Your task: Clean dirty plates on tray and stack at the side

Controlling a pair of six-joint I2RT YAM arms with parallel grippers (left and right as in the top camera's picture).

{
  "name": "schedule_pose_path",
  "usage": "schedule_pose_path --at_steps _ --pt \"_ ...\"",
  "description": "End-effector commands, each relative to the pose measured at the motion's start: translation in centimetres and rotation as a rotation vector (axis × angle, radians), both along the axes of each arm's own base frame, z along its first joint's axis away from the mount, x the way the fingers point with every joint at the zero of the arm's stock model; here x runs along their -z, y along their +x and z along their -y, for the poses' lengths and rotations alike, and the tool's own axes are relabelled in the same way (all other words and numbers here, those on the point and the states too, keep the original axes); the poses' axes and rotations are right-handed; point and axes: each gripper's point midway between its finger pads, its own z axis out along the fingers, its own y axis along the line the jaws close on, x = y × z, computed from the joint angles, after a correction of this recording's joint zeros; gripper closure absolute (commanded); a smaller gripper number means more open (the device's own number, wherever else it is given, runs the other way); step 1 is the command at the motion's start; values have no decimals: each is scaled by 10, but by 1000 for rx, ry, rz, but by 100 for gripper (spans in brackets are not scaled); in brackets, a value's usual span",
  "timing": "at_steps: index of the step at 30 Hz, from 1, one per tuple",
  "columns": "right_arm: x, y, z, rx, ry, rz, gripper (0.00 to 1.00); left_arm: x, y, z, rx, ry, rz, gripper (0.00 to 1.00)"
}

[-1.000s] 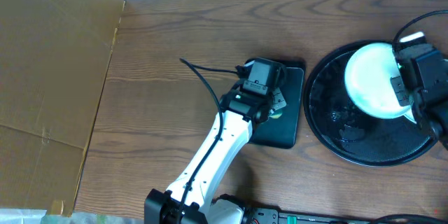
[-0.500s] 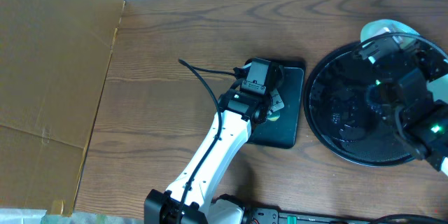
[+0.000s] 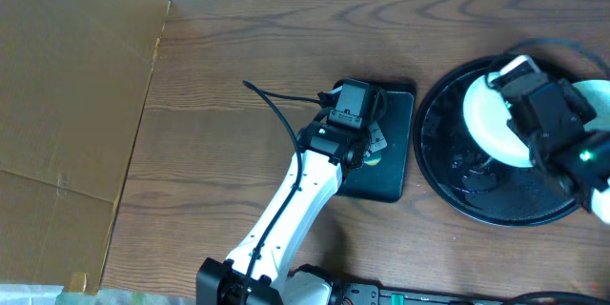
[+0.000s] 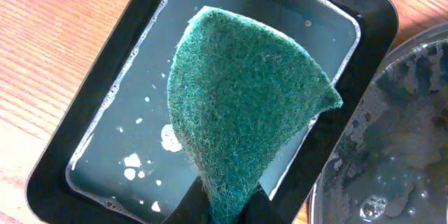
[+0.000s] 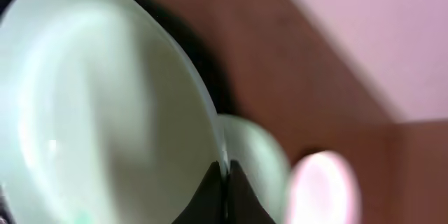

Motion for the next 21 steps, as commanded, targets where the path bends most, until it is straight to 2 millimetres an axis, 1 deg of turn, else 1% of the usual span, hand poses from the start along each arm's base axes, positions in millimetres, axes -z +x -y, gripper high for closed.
schedule_pose_path --at_steps 1,5,7,10,15,17,19,21 --pt "47 -1 -4 165 267 -140 99 0 -2 4 24 -25 -3 93" --pt "88 4 -5 281 386 -248 99 0 -2 11 39 -61 -6 93" --pt "101 6 -8 297 413 -279 99 -1 -2 13 42 -70 -5 93" --pt "123 12 -10 319 429 -312 99 -2 0 25 68 -130 -3 92" --pt "154 14 -10 349 414 -351 99 -10 5 48 119 -247 22 92" --pt "165 13 -10 375 416 -367 99 -12 8 52 95 -271 34 93" --pt "174 11 -9 397 415 -383 99 -15 11 59 74 -297 48 92" --pt "179 9 -10 395 414 -401 99 -17 13 68 68 -321 62 93"
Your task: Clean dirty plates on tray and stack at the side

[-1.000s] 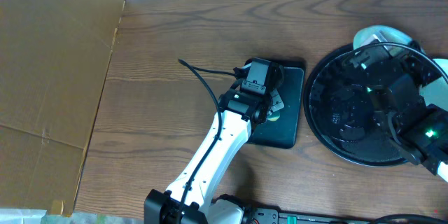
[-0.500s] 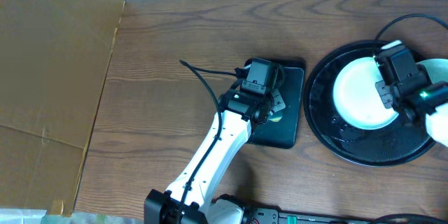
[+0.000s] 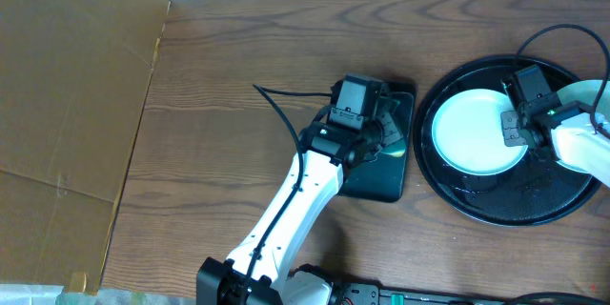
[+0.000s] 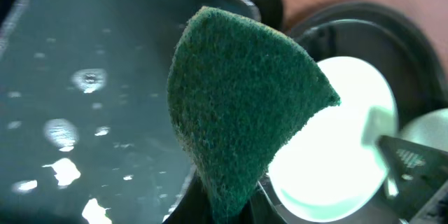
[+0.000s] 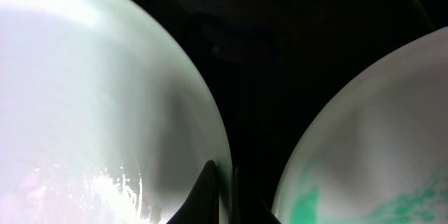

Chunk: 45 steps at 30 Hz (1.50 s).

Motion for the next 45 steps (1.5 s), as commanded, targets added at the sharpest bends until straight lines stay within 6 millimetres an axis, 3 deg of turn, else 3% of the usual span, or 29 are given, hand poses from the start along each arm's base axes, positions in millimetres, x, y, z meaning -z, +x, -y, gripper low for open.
schedule_pose_path --at_steps 1,6,14,20,26,32,39,45 --pt "18 -10 -4 21 26 -58 99 -3 -1 19 -15 -72 2 93" --pt "18 -9 -6 17 37 -57 99 5 7 58 3 -132 14 92" --pt "18 -9 -7 15 40 -58 99 55 18 124 42 -194 -11 93" --pt "18 -9 -7 15 40 -57 99 93 5 149 75 -175 -74 93" --pt "17 -7 -8 15 46 -46 99 108 -7 164 119 -157 -90 92" --pt "18 -8 -11 9 60 -54 99 114 -14 160 183 -79 -79 93" --pt "18 -9 -11 8 58 -59 99 128 -8 96 45 212 -57 93" --pt "18 -9 -10 8 57 -61 99 109 11 78 2 262 26 93"
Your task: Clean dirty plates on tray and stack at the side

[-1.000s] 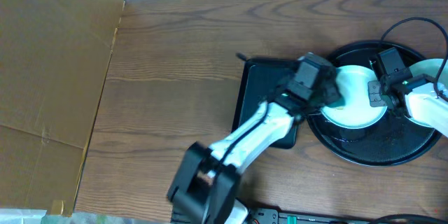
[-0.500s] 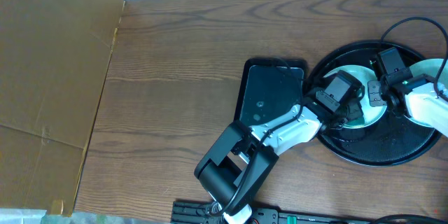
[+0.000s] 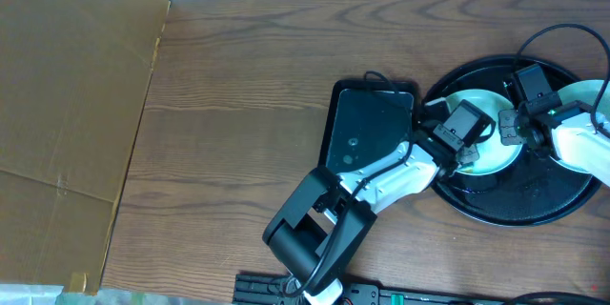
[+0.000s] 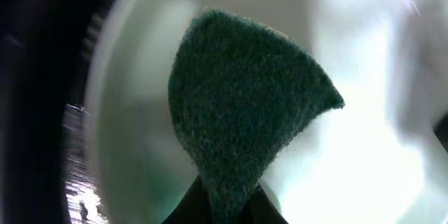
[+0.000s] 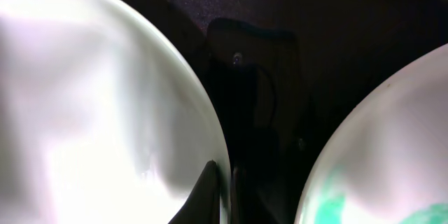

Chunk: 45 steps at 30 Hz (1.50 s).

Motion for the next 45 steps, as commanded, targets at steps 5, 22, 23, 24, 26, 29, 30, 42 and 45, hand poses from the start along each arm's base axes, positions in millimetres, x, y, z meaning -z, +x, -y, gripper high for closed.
schedule_pose_path --at_steps 5,22,23,24,26,29,30,42,45 --pt "19 -12 0 3 -10 -62 99 -41 34 -37 -52 100 197 93" --pt "20 -14 0 1 -10 -74 99 -2 26 17 -29 -156 57 93" --pt "20 -14 -1 0 -7 -75 99 4 24 21 -16 -169 38 92" --pt "20 -14 -1 0 -7 -75 99 10 21 26 -1 -187 15 93" --pt "20 -14 -1 0 -7 -75 99 18 16 30 16 -204 -17 92" --pt "20 -14 -1 0 -7 -75 99 24 13 28 25 -186 -35 92" --pt "20 -14 -1 0 -7 -74 99 24 13 27 41 -178 -31 93" --pt "20 -15 0 0 -8 -76 99 0 25 -37 -7 110 77 93" --pt "20 -14 -1 0 -8 -75 99 -19 31 -51 -17 185 142 93"
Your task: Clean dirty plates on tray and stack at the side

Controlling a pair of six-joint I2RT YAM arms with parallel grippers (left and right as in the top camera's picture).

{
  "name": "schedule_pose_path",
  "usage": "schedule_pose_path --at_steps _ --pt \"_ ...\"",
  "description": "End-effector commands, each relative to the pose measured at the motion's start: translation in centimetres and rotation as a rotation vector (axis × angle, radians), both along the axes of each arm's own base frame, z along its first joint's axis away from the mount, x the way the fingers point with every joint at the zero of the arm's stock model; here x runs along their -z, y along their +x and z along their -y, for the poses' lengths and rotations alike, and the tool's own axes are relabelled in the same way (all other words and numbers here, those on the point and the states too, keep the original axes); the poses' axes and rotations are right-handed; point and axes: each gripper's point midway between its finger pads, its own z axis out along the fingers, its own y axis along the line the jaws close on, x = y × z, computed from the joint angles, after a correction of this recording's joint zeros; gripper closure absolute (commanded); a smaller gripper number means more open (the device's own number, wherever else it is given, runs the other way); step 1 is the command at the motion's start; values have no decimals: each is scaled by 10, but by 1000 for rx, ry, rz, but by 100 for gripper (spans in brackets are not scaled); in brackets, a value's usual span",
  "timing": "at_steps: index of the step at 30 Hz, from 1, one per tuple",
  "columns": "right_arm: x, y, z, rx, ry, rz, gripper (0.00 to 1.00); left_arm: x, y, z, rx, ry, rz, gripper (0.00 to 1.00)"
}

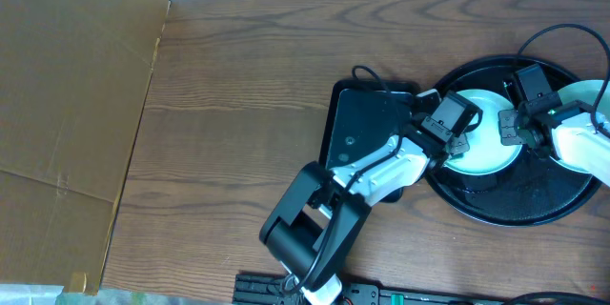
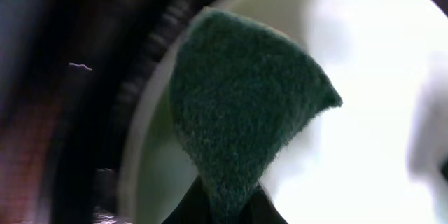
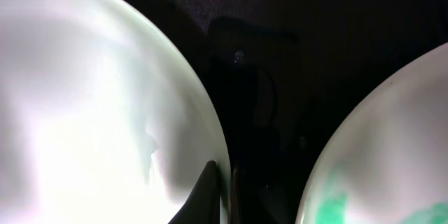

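A pale green plate (image 1: 488,138) lies flat in the round black tray (image 1: 515,205). My right gripper (image 3: 225,182) is shut on the plate's right rim (image 3: 220,140). My left gripper (image 2: 225,206) is shut on a dark green scouring pad (image 2: 245,105), which is over the left part of the plate (image 2: 364,98), near its rim. In the overhead view the left gripper (image 1: 462,138) sits over the plate's left half. A second plate (image 3: 378,154) with green smears lies to the right in the tray.
A black rectangular basin of soapy water (image 1: 367,138) stands left of the tray. A cardboard wall (image 1: 67,105) lines the table's left side. The right arm's cable (image 1: 562,33) loops over the tray's far edge.
The left gripper with the pad has shifted a little toward the plate's left rim; the tray's dark edge now shows beside the pad. The right gripper still holds the plate's rim.
First the pad hung over the soapy basin while the right gripper held the plate tilted up above the tray. Then the plate lay flat in the tray. Later the left arm had swung across and put the pad on the plate, where it now sits nearer the left rim.
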Motion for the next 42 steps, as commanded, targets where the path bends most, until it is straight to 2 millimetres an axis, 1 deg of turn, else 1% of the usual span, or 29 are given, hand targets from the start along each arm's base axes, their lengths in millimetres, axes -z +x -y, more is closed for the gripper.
schedule_pose_path --at_steps 1,6,10,12,14,17,19,21,25,27,30,32,35,37,42 --pt "20 -13 0 0 -12 -66 99 -21 12 -35 -22 170 119 93" --pt "20 -13 0 0 -12 -66 99 -50 21 -30 -4 133 201 93" --pt "16 -10 -1 -38 -21 -52 99 -70 22 -28 -8 100 240 93" --pt "9 -8 -4 -76 -30 -32 99 -82 22 -29 -10 84 261 93" --pt "-3 -5 -8 -128 -38 -1 99 -93 21 -30 3 83 284 93" --pt "-33 2 -13 -185 -57 83 99 -106 21 -38 50 124 310 93" --pt "-59 7 -12 -201 -100 163 99 -108 19 -52 57 160 295 92" --pt "-90 10 -9 -231 -185 262 99 -104 17 -70 34 192 257 93" --pt "-154 9 1 -299 -440 447 99 -90 10 -111 -37 253 151 93" --pt "-187 5 8 -310 -593 529 99 -84 5 -126 -80 260 106 93" --pt "-225 -1 12 -327 -775 607 99 -79 0 -143 -153 255 62 93" --pt "-243 -4 11 -358 -883 635 99 -78 -2 -149 -174 258 45 92" --pt "-262 -7 9 -395 -1018 652 99 -76 -5 -151 -175 267 29 92" --pt "-272 -8 5 -430 -1095 656 99 -75 -7 -152 -173 272 19 92" --pt "-291 -10 -5 -488 -1210 675 99 -71 -12 -154 -170 281 1 92"
